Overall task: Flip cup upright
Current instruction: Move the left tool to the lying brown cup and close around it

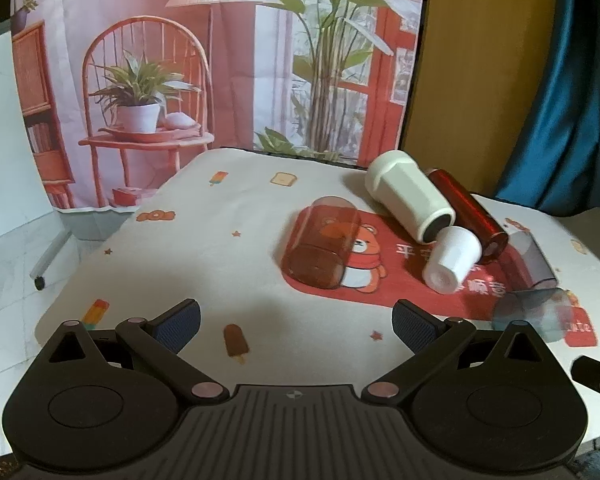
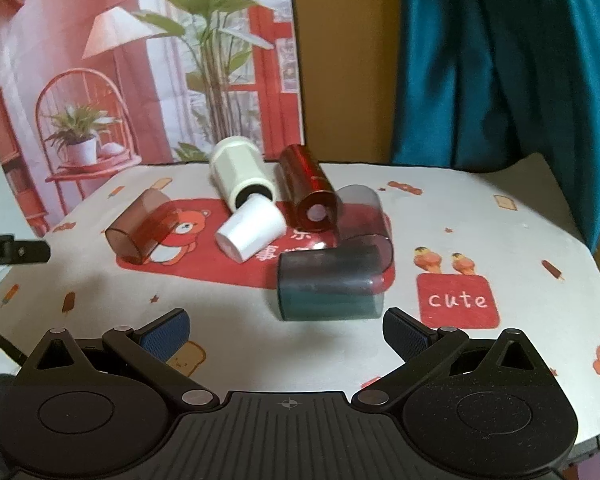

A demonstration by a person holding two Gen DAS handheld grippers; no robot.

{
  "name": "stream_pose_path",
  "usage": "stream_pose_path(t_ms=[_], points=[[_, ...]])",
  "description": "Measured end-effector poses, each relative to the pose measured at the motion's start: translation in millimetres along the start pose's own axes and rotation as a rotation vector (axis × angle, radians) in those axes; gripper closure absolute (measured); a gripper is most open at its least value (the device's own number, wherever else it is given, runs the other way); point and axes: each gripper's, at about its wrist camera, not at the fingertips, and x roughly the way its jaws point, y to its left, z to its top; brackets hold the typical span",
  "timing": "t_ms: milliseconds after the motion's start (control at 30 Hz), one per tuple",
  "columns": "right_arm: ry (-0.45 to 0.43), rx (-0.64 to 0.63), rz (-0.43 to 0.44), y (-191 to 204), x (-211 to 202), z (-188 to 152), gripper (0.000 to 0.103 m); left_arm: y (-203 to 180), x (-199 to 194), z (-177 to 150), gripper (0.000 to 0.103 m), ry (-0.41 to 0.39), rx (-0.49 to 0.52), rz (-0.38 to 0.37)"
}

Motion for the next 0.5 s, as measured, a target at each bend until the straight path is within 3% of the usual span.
stream_pose_path(t_ms=[500], points=[[0.055,0.015,0.000,-8.0,18.6,-2.4,0.000,-0.4,71.0,29.3,0.000,-0.003,0.037,0.050]])
